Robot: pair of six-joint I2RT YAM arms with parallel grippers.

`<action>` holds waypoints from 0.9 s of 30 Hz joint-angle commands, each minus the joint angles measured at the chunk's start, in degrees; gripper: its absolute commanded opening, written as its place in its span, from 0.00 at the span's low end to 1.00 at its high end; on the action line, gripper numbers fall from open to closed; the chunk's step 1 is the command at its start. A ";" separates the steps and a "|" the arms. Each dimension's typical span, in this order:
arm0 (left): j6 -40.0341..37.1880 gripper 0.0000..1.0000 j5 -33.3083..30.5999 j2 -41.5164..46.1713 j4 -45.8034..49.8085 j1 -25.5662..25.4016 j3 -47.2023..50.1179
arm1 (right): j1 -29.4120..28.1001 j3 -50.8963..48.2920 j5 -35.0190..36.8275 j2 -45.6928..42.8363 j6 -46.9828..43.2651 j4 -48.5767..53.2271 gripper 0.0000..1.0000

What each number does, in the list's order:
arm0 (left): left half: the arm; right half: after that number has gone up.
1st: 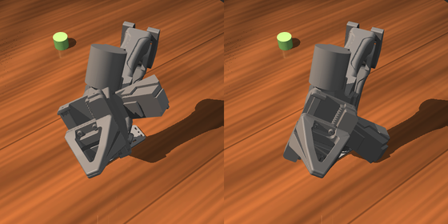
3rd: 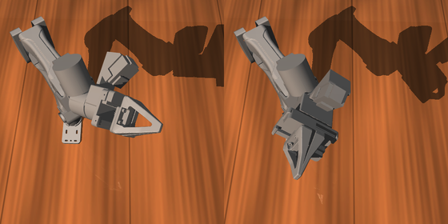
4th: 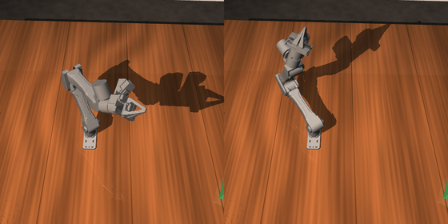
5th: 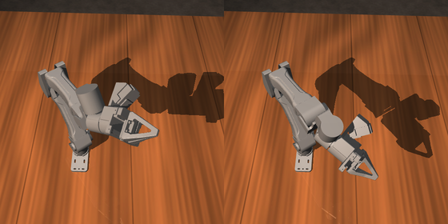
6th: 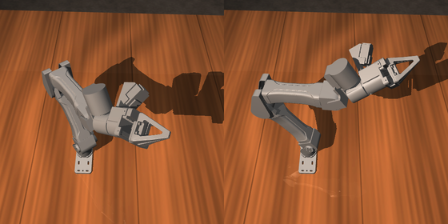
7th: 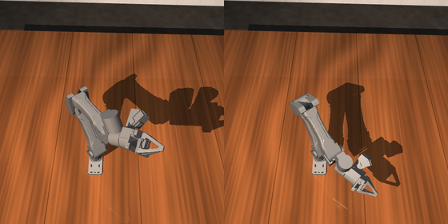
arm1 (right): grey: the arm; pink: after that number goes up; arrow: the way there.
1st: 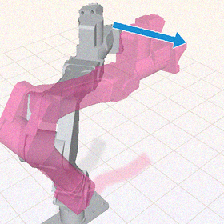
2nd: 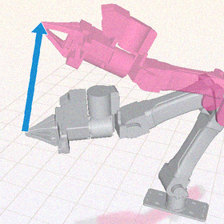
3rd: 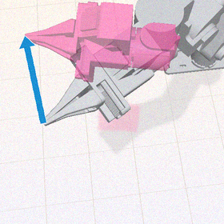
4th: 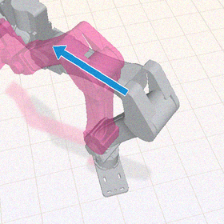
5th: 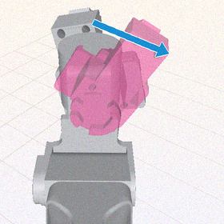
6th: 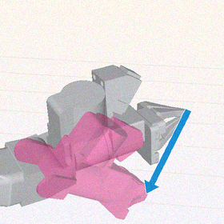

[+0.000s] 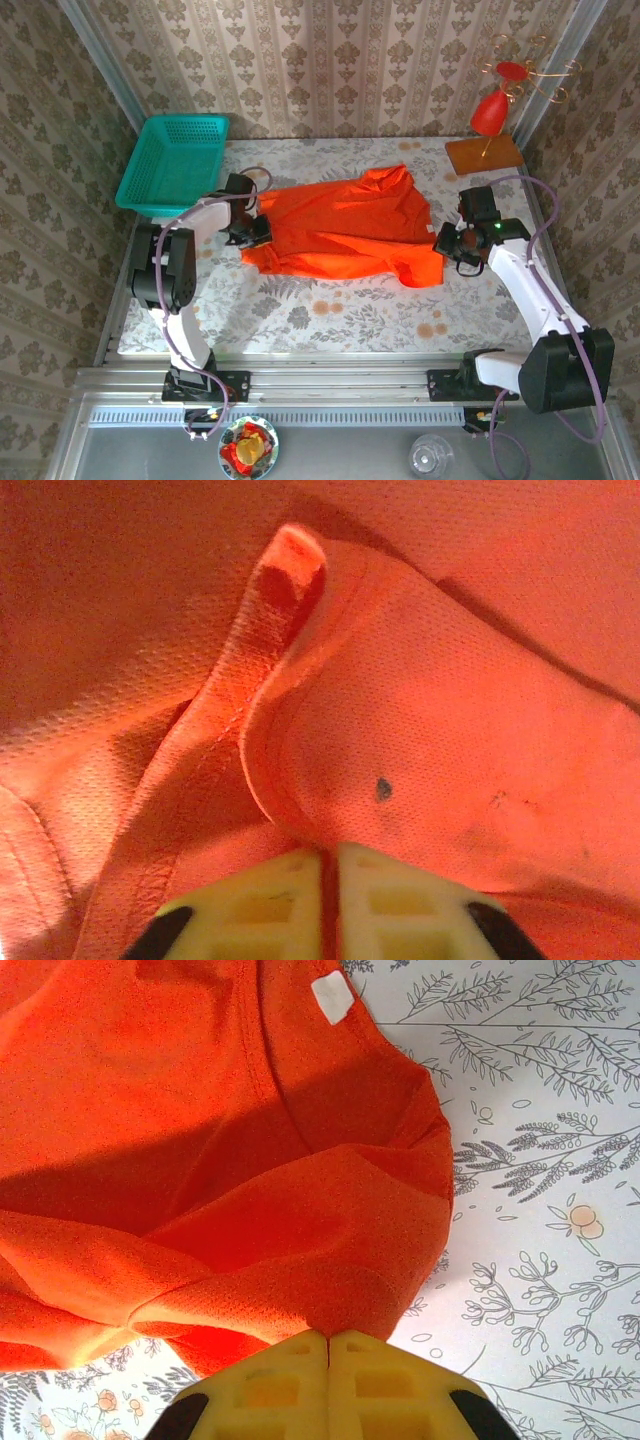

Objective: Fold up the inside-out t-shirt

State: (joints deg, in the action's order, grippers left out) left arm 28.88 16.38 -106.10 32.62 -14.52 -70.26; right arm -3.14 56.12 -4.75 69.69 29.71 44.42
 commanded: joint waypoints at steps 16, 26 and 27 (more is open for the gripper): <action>2.36 0.00 28.27 30.31 -22.11 12.19 -16.97 | 0.94 37.58 12.26 -10.78 -8.59 -8.42 0.00; 12.25 0.00 32.92 34.40 -35.46 15.38 -17.22 | 0.94 50.33 11.67 -10.78 -7.63 -9.83 0.00; 12.54 0.00 32.53 34.91 -34.94 17.16 -20.04 | 0.94 49.56 10.62 -10.42 -6.93 -9.20 0.00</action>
State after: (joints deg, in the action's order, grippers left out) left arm 37.63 48.23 -72.93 1.76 -1.13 -84.18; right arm -2.50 108.75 6.48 56.16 21.19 33.74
